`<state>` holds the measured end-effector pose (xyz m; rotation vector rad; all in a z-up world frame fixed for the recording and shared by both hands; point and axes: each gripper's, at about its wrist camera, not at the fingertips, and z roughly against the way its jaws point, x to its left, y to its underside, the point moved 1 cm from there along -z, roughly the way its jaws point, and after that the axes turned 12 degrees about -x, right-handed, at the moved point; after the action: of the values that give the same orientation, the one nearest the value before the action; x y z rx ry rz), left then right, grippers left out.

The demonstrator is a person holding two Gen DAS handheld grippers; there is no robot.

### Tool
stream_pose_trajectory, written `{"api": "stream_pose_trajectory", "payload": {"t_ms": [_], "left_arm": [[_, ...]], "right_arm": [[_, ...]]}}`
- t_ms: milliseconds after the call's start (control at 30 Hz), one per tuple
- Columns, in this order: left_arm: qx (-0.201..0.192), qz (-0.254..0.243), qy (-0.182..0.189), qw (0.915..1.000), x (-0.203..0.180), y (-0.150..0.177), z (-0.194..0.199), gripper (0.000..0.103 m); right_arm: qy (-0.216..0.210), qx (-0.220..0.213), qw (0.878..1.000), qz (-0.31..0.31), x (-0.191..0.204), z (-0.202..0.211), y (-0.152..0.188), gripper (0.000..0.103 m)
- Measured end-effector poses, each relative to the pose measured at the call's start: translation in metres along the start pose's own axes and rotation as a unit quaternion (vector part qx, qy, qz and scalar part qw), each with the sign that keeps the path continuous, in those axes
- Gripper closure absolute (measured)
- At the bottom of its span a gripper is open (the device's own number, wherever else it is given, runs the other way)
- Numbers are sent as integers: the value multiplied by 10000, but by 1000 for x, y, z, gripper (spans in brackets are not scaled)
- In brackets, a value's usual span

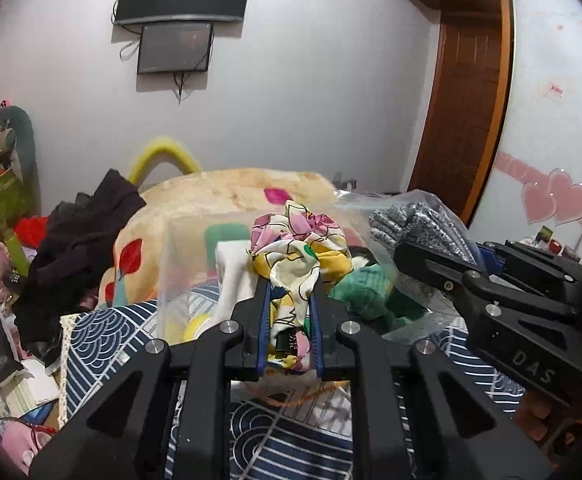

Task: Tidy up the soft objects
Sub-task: 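Place the scrubber bag into the clear box with the right tool while the left tool drops the scrunchie in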

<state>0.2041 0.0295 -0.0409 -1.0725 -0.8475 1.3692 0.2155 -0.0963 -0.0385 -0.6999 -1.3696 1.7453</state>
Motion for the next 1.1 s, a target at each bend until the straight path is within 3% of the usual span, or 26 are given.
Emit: {"api": "stream_pose_trajectory", "payload": {"t_ms": [300,533,833,1100], "left_arm": [[224,-259,-163,9993,-2,17,-24,85],[235,-107,-86,9996,2,19,-12,68],[-143,-144,-5,9998,-5,11,28,50],[-627,-68,24,9980,-7,0,75,48]], "right_arm": [[30,615,9980,158,6,-32,32,77],[11,686,9976,88,0,-20,28,71],[-44,318,9993,181,-4,16,16,64],[-53,-308,9991,284,-3,59,-2,56]]}}
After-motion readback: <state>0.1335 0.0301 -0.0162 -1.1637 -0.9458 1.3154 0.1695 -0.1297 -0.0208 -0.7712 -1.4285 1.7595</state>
